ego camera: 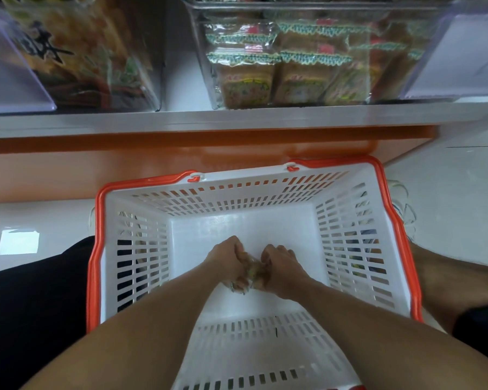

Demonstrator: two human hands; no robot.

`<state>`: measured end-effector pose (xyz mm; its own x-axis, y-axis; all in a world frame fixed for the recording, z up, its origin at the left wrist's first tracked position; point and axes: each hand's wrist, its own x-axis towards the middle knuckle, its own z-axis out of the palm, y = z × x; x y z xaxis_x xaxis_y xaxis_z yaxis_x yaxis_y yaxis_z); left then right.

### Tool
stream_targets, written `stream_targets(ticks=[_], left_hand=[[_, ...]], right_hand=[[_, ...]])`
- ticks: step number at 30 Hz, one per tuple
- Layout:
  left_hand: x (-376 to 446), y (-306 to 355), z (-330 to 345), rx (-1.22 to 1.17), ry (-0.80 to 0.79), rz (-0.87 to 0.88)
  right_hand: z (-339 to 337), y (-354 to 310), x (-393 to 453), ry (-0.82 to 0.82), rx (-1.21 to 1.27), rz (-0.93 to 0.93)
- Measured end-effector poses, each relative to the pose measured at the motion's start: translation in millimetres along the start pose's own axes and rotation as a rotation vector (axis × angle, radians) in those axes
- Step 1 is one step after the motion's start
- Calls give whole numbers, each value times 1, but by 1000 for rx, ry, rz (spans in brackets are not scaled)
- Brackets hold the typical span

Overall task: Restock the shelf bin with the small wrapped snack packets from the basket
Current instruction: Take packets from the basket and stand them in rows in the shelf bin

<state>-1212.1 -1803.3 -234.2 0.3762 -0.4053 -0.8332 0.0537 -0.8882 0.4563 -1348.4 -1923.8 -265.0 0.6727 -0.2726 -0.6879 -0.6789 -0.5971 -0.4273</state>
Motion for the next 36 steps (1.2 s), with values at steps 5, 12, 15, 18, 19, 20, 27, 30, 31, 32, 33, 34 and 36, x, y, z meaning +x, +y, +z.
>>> stream_targets(ticks=[5,12,15,18,19,20,27,30,31,32,33,34,36], left_hand=[[-6,1,-2,-175,-140,-27],[-19,10,-27,-407,-228,-45],[-35,25,-51,-539,-186,-39],[-63,47,-79,-552,-187,25],[-74,56,-88,-531,-206,52],[-87,65,-97,-520,-233,72],[-208,144,-170,-474,-509,237],[-256,171,-194,-462,-505,332],[-270,180,-199,-478,-466,354],[-281,187,-201,-528,-428,371],[-290,193,-203,-593,-395,385],[-297,199,-204,-655,-367,395],[-303,204,-204,-745,-323,420]], right_hand=[[-4,-16,3,-173,34,20],[-48,-33,-13,-268,247,84],[-94,-50,-33,-213,346,57],[-148,-73,-61,-195,372,53],[-167,-83,-73,-218,343,40],[-185,-94,-87,-245,293,18],[-309,-176,-230,-246,11,-407],[-352,-196,-276,-233,274,-599],[-362,-200,-283,-211,403,-641],[-368,-204,-285,-197,560,-665],[-371,-208,-284,-173,704,-671],[-371,-211,-281,-130,814,-662],[-365,-217,-270,-41,976,-614]])
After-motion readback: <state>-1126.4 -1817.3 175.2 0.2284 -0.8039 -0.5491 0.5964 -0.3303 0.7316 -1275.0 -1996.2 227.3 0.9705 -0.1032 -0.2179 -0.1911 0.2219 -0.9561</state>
